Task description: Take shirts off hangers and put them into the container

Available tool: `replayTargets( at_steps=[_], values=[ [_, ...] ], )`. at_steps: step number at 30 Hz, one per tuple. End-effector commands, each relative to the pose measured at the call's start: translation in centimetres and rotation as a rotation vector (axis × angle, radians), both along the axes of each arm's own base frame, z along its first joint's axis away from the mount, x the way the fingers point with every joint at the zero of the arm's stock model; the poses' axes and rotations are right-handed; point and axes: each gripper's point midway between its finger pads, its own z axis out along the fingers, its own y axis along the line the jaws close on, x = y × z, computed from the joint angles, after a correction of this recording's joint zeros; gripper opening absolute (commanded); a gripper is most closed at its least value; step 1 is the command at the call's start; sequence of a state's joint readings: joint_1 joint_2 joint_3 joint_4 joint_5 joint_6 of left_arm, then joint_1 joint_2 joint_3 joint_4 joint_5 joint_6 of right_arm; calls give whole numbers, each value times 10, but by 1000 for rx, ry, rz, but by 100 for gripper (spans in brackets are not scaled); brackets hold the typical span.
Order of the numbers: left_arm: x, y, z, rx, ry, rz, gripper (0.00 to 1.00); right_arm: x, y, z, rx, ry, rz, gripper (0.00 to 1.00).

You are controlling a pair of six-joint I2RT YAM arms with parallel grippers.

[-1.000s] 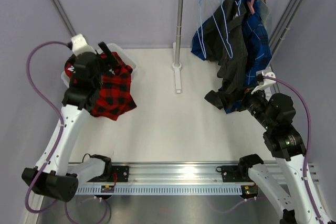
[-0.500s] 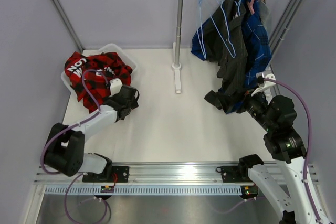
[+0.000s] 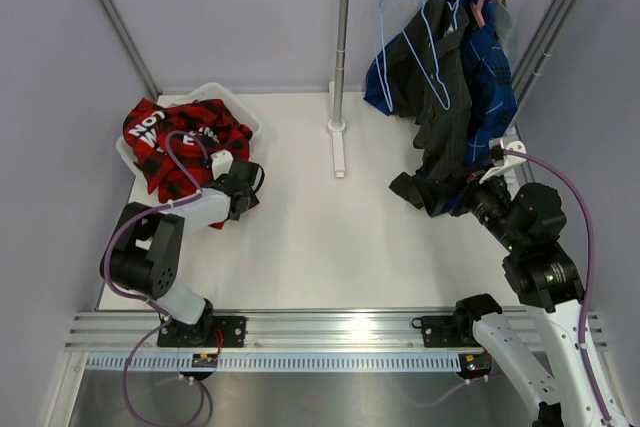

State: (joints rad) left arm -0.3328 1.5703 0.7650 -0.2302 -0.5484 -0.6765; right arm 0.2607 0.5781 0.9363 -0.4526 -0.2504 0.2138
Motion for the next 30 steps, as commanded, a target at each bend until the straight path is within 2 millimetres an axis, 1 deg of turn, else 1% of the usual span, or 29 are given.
replayTargets(
  at_steps=[1, 3, 4, 5, 6, 7, 9, 12, 15, 16, 17, 18, 19, 20, 21, 22, 24, 25, 28, 29, 30],
  values=[
    [19, -5, 8, -32, -53, 6, 52, -1, 1, 9, 13, -38, 7, 99],
    [18, -4, 1, -39, -29, 4, 39, 0, 1, 8, 13, -35, 7, 99],
    [17, -6, -3, -47, -18, -4, 25, 0, 1, 9, 11, -36, 6, 99],
    [18, -6, -4, -45, -11, -11, 18, 0, 1, 9, 11, -36, 6, 99],
    [16, -6, -7, -41, 6, -15, 14, 0, 1, 8, 12, -32, 6, 100],
    [17, -7, -7, -47, 9, -18, 8, 0, 1, 8, 11, -34, 6, 100],
    [19, -7, -7, -51, 11, -23, 0, 0, 0, 8, 9, -34, 3, 99],
    [22, -9, -5, -51, 19, -56, 0, 0, 0, 10, 10, -38, 0, 99],
    [25, -11, 16, -55, -20, -86, 0, 0, -1, 10, 10, -40, -5, 100],
    [31, -11, 44, -55, -89, -88, 0, 0, -1, 10, 10, -40, -5, 99],
    [34, -9, 59, -49, -122, -87, 0, 0, -1, 10, 8, -39, -3, 100],
    [40, -5, 96, -36, -197, -88, 0, 0, -1, 9, 9, -37, -5, 99],
    [42, -3, 104, -19, -201, -86, 0, 0, -1, 9, 7, -36, -5, 99],
    [44, -1, 132, -16, -261, -86, 0, 0, 0, 9, 11, -37, -2, 99],
    [44, 1, 147, -7, -282, -87, 0, 1, 0, 8, 10, -34, 0, 99],
    [51, 0, 174, -7, -331, -94, 0, 1, 0, 8, 10, -33, -2, 99],
    [52, 1, 200, -6, -361, -96, 0, 1, -1, 8, 9, -31, -3, 99],
    [57, -2, 225, -15, -408, -107, 0, 0, -1, 7, 9, -32, -3, 100],
    [62, 0, 252, 14, -437, -121, 0, -1, -2, 9, 12, -38, -7, 99],
    [65, 2, 268, 24, -466, -114, 0, -1, -1, 9, 13, -38, -4, 100],
    [69, 6, 270, 42, -467, -104, 0, -1, -1, 9, 12, -37, -4, 99]
  ],
)
